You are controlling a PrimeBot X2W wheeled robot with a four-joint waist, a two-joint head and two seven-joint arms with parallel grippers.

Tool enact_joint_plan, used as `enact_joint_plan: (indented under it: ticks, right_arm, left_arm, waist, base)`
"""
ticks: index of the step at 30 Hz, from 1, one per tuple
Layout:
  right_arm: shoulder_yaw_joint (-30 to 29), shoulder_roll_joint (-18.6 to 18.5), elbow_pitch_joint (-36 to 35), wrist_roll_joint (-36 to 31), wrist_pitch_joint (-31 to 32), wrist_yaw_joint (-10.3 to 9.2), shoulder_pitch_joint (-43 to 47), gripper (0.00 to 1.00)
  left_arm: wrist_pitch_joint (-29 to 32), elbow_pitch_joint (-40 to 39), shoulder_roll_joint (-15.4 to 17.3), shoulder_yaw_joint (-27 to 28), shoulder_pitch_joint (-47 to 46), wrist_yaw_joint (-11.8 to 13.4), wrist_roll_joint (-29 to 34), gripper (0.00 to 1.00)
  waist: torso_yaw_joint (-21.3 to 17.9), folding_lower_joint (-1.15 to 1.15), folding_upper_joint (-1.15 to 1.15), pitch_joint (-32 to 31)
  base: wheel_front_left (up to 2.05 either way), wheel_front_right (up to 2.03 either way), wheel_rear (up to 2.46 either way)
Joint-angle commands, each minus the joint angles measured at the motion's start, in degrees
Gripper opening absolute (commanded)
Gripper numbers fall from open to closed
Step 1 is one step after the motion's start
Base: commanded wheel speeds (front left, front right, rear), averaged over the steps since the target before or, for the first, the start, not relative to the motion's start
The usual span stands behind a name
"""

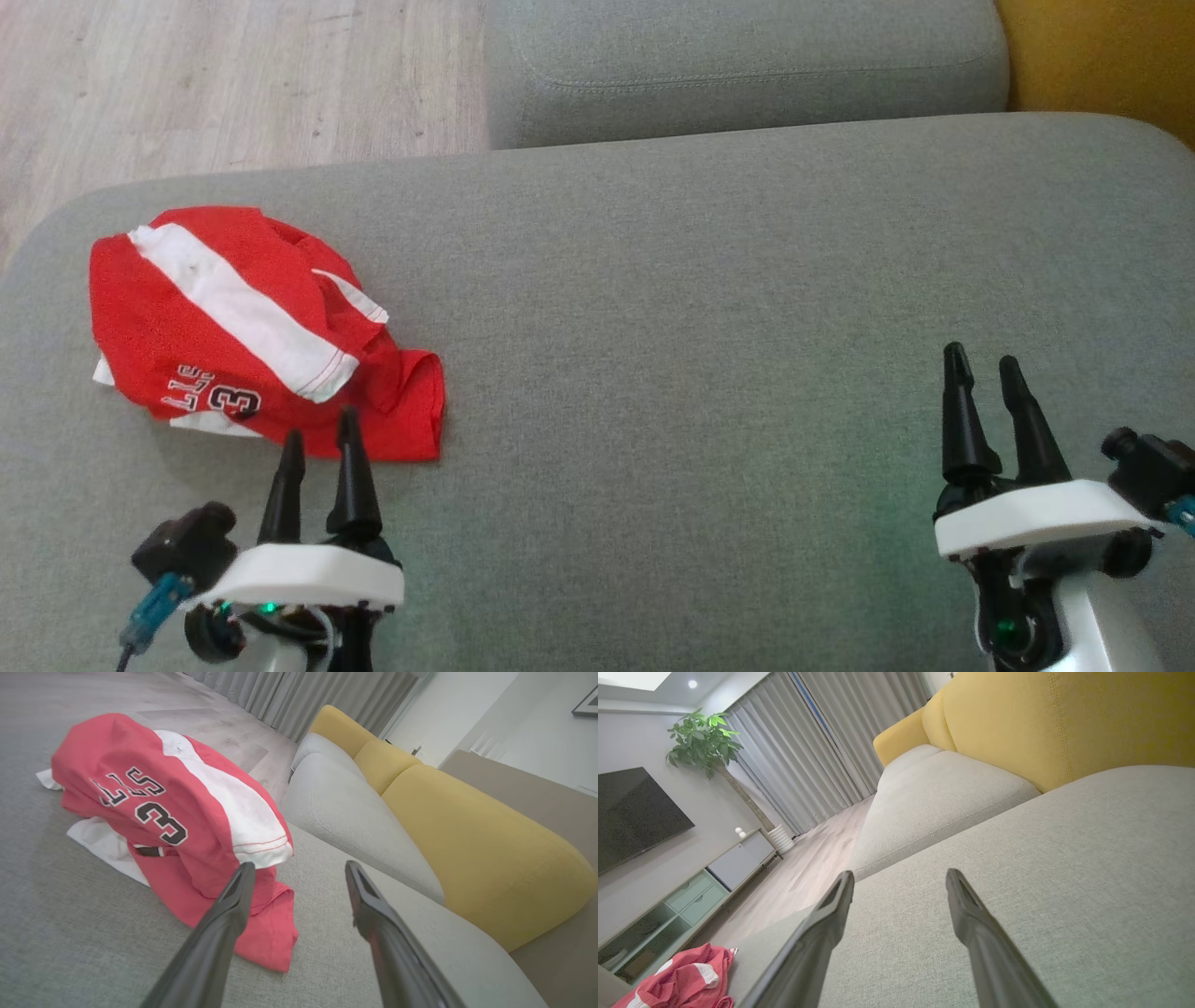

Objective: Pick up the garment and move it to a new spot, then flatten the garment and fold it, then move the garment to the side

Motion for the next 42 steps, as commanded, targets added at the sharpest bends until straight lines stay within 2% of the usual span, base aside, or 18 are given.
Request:
enact_joint_plan:
  ticks: [1,12,25,30,34,38,42]
  right_arm:
    - [1.2,-0.4,-2.4,-2.3,-0.8,-0.02,-3.1,1.00]
    - [2.7,-0.4,-3.2,-11.1,-2.7,-0.03,-3.5,1.00]
    - [4.3,-0.5,-4.1,-21.6,-4.7,-0.03,-3.7,1.00]
    - [5.3,-0.5,-4.6,-27.3,-5.7,-0.03,-3.9,1.00]
    - [6.0,-0.5,-5.0,-30.7,-6.4,-0.04,-4.0,1.00]
    - [6.5,-0.5,-6.1,-31.5,-7.1,-0.04,-3.9,1.00]
    - [5.9,-0.5,-6.4,-26.7,-7.7,-0.04,-3.3,1.00]
  left_arm:
    - [-0.7,-1.9,1.2,0.3,-3.1,0.5,2.1,1.00]
    - [-2.6,-3.4,3.3,-3.5,-4.0,4.7,10.1,1.00]
    - [-4.6,-0.9,5.6,-9.3,-5.1,6.4,18.8,1.00]
    - [-5.6,-0.1,7.7,-13.4,-6.3,8.7,25.9,1.00]
    - [-6.3,-0.5,8.0,-15.3,-6.8,10.8,28.1,1.00]
    - [-7.0,-2.6,7.6,-15.3,-6.4,11.6,27.3,1.00]
    - [-7.7,-5.4,6.5,-13.3,-5.2,10.8,25.5,1.00]
  waist:
    - [0.0,0.00,0.00,0.0]
    - [-0.3,0.00,0.00,0.3]
    - [-0.4,0.00,0.00,0.1]
    - [-0.3,0.00,0.00,0.0]
    - [-0.3,0.00,0.00,-0.1]
    - [-0.3,0.00,0.00,-0.1]
    - [-0.3,0.00,0.00,-0.2]
  base:
    - [0.00,0.00,0.00]
    - [0.00,0.00,0.00]
    - [0.00,0.00,0.00]
    - [0.00,0.00,0.00]
    - [0.00,0.00,0.00]
    - [0.00,0.00,0.00]
    - [0.00,0.00,0.00]
